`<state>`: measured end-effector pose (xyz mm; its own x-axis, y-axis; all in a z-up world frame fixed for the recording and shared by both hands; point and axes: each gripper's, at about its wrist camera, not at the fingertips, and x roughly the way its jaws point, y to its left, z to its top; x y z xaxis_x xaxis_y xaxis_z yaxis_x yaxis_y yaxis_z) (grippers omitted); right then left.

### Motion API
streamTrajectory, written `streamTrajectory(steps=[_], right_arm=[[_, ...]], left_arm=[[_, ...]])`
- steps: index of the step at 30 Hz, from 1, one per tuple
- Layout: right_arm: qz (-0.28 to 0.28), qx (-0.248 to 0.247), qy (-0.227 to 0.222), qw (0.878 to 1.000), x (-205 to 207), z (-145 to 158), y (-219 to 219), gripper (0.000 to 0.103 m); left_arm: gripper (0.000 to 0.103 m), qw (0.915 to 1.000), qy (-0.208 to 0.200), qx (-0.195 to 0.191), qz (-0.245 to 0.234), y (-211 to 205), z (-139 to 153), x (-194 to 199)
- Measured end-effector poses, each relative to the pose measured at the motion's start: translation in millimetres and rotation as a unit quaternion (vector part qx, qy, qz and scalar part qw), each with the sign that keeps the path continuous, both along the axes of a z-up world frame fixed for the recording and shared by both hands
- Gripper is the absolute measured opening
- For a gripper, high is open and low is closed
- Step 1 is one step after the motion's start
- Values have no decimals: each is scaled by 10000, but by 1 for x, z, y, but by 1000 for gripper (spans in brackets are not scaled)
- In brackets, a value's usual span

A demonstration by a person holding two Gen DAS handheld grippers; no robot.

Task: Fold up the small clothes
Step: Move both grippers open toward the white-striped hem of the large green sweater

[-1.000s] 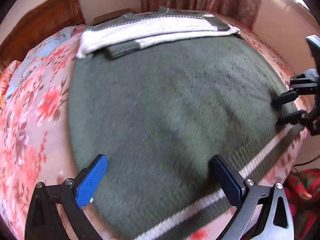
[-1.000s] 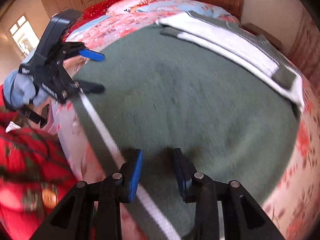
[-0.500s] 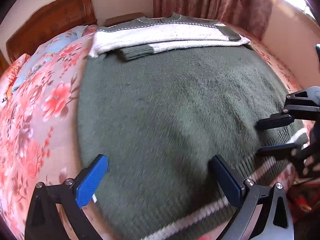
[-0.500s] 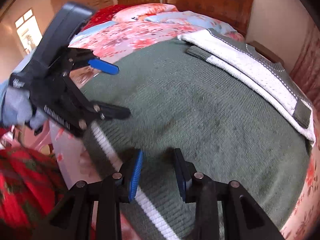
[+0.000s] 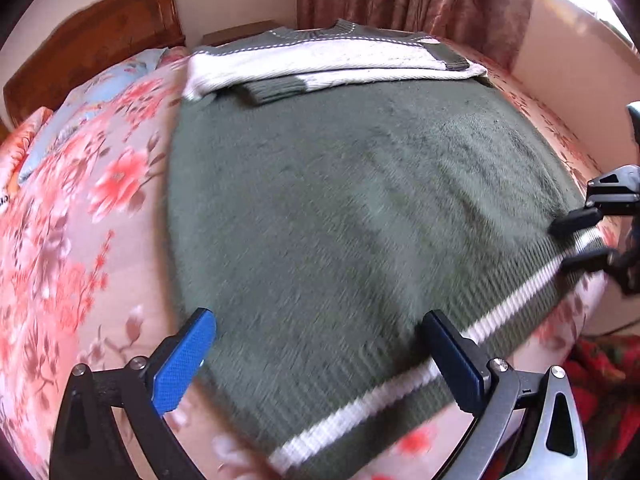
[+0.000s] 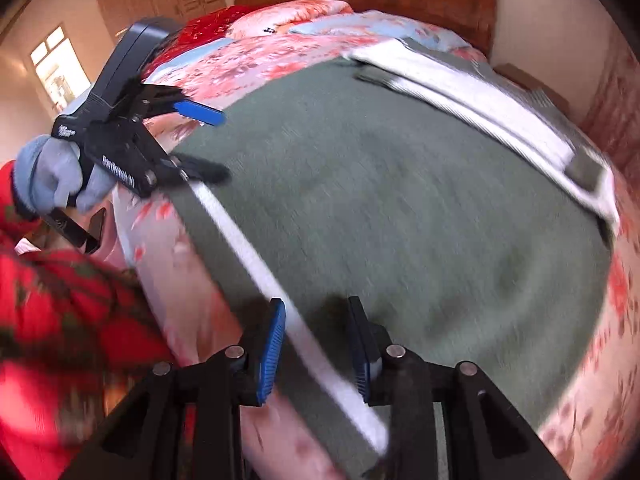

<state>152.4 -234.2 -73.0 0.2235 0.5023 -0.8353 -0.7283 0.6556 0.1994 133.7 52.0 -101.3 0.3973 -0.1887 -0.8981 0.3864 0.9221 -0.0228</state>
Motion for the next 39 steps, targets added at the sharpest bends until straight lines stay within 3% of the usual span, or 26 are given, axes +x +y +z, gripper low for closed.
streamTrajectory(steps=[4, 6, 10, 12, 15, 16, 18, 23, 27, 30, 33, 35, 37, 39], right_arm=[[-334, 364, 273, 9984, -6, -1, -43, 27], [-487, 165, 478, 9975, -10, -5, -53, 24], [-974, 358, 136, 9945, 3, 11, -61, 24], [-1260, 358, 53, 9914, 20, 10, -59, 24], [-993, -251, 47, 9947, 19, -8, -46, 26], [-844, -264, -161, 9959, 10, -7, -48, 27], [-638, -490, -288, 9963, -2, -8, -52, 26], [-782, -675, -53, 9946, -8, -8, -83, 26], [-598, -932, 100, 9938, -2, -6, -88, 26], [-802, -877, -311, 9924, 20, 9, -78, 26], [-1258, 28, -678, 9897, 62, 30, -66, 27], [-1378, 143, -629, 9884, 91, 26, -48, 27], [-1343, 119, -369, 9902, 115, 13, -28, 26], [-1182, -124, -336, 9923, 119, 4, -12, 26]], left_arm=[[103, 9998, -11, 117, -143, -3, -1, -6], [103, 9998, 114, 110, -106, -4, 1, -3], [103, 9995, -49, -308, -58, -14, 19, 12], [103, 9995, -224, -178, -118, -28, 23, 23], [103, 9996, -80, 122, -225, -36, 8, 28], [103, 9995, 6, 237, -218, -34, 0, 28], [103, 10000, 12, -23, -95, -21, -3, 23], [103, 10000, 16, 31, -25, -14, -1, 18], [103, 9995, 294, -71, -94, -16, 6, 18], [103, 9989, -58, -466, 40, -20, 29, 37], [103, 9942, -486, -899, 341, -30, 48, 70], [103, 9916, -300, -1154, 507, -42, 43, 98], [103, 9929, -156, -1089, 457, -53, 28, 116], [103, 9973, -104, -588, 420, -62, 10, 122]])
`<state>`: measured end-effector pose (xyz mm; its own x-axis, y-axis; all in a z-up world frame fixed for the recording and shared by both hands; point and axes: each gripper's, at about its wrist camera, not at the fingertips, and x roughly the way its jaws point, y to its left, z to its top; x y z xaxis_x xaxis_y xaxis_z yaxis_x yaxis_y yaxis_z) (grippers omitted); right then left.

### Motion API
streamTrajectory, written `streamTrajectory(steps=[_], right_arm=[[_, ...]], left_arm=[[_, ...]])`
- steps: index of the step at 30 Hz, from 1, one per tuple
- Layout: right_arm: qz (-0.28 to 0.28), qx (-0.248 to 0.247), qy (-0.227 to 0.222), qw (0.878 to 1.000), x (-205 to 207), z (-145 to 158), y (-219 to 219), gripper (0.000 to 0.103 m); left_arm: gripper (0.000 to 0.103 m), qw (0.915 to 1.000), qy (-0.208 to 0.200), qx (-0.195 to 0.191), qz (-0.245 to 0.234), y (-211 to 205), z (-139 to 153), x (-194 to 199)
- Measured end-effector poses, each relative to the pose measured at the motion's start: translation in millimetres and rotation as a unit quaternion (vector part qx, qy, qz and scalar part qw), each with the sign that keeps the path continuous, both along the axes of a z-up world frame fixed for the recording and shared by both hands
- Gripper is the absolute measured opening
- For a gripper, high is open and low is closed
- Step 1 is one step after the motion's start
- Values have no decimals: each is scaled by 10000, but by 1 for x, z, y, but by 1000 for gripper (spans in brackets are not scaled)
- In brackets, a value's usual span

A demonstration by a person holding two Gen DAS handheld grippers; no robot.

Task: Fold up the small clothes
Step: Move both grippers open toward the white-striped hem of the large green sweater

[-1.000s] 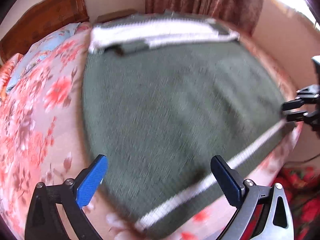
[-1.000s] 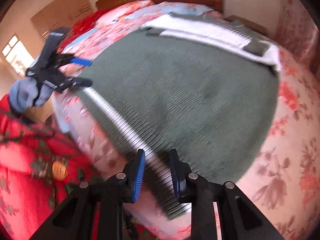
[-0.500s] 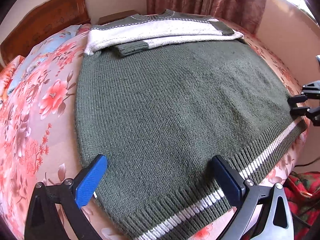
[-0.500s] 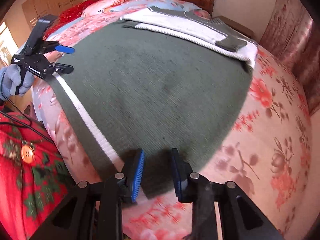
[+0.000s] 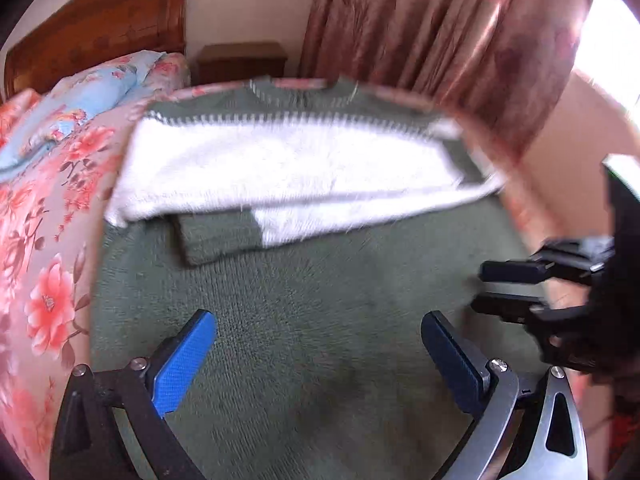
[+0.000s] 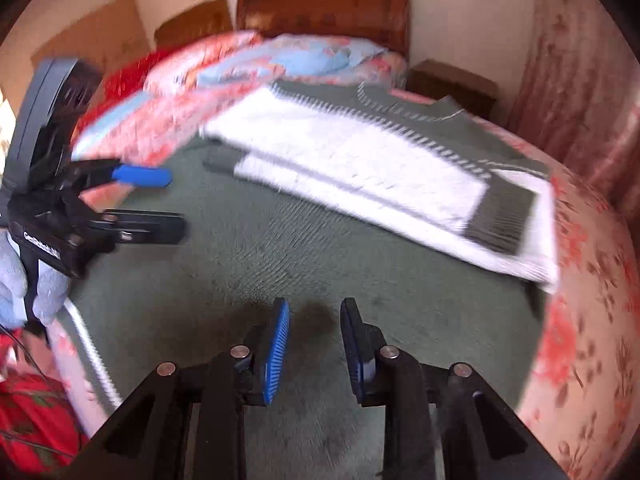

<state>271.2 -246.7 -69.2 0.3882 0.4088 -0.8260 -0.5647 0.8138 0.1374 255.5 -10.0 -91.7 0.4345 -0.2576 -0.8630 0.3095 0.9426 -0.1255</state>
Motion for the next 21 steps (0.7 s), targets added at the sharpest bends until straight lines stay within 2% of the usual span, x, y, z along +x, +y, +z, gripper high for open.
streamTrajectory(steps=[1, 2, 3, 6, 10, 18, 21], right_arm=[[49, -188, 36, 9998, -2, -8, 2, 27], [81, -168, -76, 9998, -6, -10, -2, 27], [98, -125, -132, 9998, -11, -10, -9, 27], [-72, 21, -188, 9998, -26, -14, -41, 27], [-367, 387, 5, 9986, -37, -18, -74, 26], [-396, -95, -171, 9990, -55, -14, -60, 26], [-475, -166, -152, 9986, -62, -13, -69, 27]], left_arm=[[103, 9997, 18, 231, 12, -3, -7, -3], [103, 9981, -265, 546, -58, -6, -10, -11], [103, 9974, -354, 626, -106, -7, -11, -16], [103, 9981, -266, 551, -19, 3, -11, -22], [103, 9981, -288, 543, 19, 8, -12, -27], [103, 9979, -347, 538, 51, 7, -12, -29], [103, 9979, -354, 534, 53, 7, -12, -28]])
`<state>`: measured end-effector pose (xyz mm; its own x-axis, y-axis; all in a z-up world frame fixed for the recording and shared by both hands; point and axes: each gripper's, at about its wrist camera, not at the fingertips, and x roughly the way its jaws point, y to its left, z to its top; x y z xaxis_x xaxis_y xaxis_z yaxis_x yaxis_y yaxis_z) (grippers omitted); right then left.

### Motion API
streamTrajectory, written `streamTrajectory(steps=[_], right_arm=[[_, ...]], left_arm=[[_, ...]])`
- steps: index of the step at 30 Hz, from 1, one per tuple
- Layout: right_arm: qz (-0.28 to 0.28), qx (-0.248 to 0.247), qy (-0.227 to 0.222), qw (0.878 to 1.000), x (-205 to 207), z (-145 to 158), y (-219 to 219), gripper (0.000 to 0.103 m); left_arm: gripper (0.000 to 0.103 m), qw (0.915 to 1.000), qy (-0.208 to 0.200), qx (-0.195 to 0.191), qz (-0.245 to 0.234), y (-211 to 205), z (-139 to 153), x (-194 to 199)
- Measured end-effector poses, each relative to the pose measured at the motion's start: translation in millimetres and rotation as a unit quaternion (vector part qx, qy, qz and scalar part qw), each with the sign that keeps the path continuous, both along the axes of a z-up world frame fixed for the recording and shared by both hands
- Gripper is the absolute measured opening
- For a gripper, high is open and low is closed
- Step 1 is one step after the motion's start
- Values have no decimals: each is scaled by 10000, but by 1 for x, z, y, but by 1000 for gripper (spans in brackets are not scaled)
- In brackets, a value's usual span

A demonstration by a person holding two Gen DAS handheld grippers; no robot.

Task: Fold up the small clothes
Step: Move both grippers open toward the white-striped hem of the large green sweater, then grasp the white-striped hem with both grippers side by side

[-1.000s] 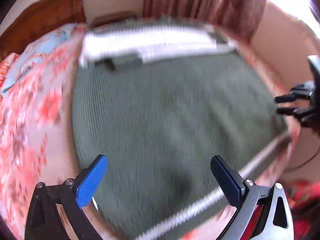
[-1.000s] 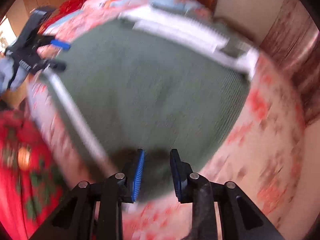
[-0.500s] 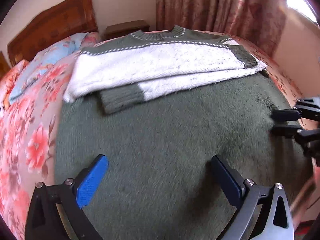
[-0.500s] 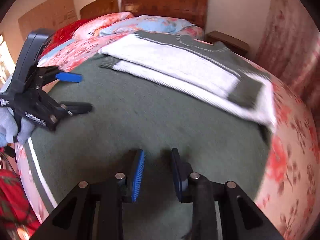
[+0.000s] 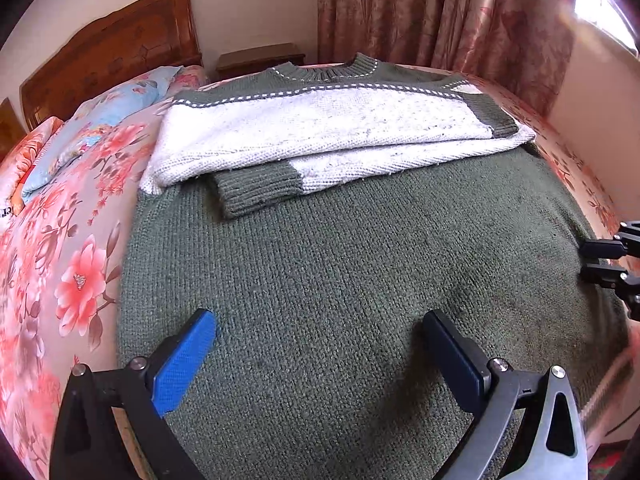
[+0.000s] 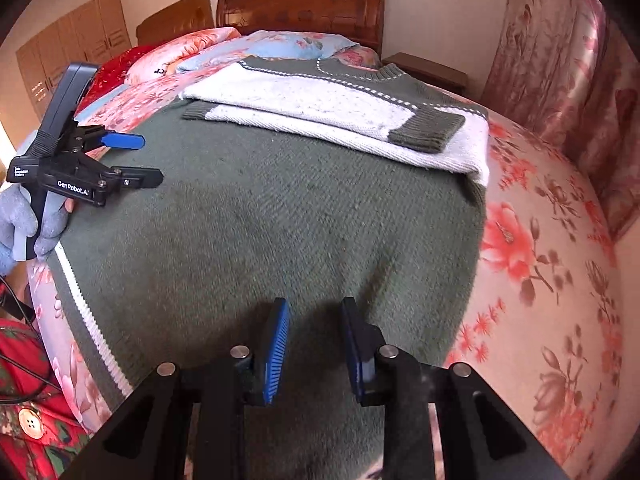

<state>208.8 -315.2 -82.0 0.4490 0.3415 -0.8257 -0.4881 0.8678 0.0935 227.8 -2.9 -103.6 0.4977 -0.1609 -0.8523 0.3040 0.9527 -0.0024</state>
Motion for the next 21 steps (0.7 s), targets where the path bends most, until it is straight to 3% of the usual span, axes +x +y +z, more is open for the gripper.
streamTrajectory(steps=[11, 17, 19, 21], right_arm=[[-255, -20, 5, 9997, -43, -3, -25, 28], [-360, -85, 41, 9993, -45, -2, -25, 28], [-419, -86, 203, 9989, -46, 0, -26, 28], [-519, 213, 436, 9975, -49, 2, -34, 28]], left_arm=[[103, 10000, -11, 21, 49, 4, 2, -1], [103, 9999, 35, 10, 103, 7, 3, -3], [103, 9987, 153, -337, 354, 26, 8, -14], [103, 9947, 149, -849, 560, 53, 17, -33]])
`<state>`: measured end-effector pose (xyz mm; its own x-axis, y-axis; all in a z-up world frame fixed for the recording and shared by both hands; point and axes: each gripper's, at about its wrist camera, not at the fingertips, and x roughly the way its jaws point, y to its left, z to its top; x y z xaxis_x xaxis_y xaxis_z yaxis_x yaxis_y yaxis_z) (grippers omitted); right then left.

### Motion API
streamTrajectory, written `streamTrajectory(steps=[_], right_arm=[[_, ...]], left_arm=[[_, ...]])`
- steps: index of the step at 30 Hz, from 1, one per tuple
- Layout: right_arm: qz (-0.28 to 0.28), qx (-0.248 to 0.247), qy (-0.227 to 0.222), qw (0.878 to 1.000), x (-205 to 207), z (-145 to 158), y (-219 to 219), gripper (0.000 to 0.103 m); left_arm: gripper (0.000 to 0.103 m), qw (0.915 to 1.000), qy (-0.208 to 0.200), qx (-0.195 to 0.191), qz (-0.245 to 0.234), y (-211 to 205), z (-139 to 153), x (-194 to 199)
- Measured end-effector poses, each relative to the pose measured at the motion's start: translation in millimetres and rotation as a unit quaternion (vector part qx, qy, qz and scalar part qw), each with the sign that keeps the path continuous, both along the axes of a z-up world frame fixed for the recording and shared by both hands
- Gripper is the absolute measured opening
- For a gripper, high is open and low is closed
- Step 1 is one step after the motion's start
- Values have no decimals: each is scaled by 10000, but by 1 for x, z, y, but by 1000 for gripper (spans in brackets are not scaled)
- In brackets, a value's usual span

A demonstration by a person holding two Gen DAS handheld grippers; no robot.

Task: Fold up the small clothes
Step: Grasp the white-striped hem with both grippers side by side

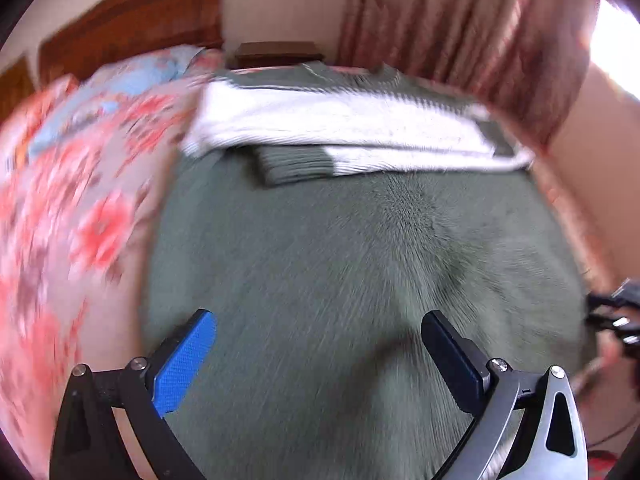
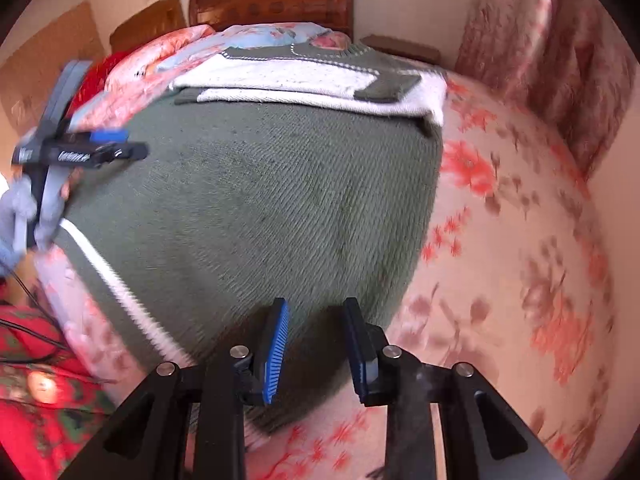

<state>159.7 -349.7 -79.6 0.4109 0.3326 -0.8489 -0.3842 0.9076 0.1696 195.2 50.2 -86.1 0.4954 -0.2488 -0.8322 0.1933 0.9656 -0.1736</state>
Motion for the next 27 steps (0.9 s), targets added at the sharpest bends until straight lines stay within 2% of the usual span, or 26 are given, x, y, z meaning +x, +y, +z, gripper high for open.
streamTrajectory(steps=[3, 7, 9, 12, 14, 17, 20, 24, 27], right_arm=[[-210, 734, 363, 9964, -15, -2, -18, 29], [-410, 1105, 659, 9908, -37, -7, -30, 32], [-485, 1127, 807, 9892, -44, -11, -33, 37], [-551, 1318, 879, 9858, -53, -13, -38, 47], [-586, 1373, 936, 9844, -58, -13, -39, 50], [-579, 1333, 939, 9849, -65, -12, -39, 51], [-633, 1392, 855, 9845, -67, -13, -37, 52], [-640, 1463, 784, 9841, -66, -14, -31, 52], [-673, 1625, 715, 9818, -62, -15, -26, 52]], left_arm=[[103, 9982, -46, -459, 393, 46, 14, -32], [103, 9917, 432, -938, 772, 95, 12, -63], [103, 9886, 591, -1139, 790, 108, 10, -76], [103, 9859, 836, -1340, 558, 103, 6, -89], [103, 9865, 1014, -1214, 432, 91, -2, -95], [103, 9905, 892, -988, 336, 78, -3, -101], [103, 9870, 1017, -1236, 155, 68, -3, -101], [103, 9927, 986, -641, -266, 32, -3, -106], [103, 9927, 907, -730, -315, 17, -4, -105]])
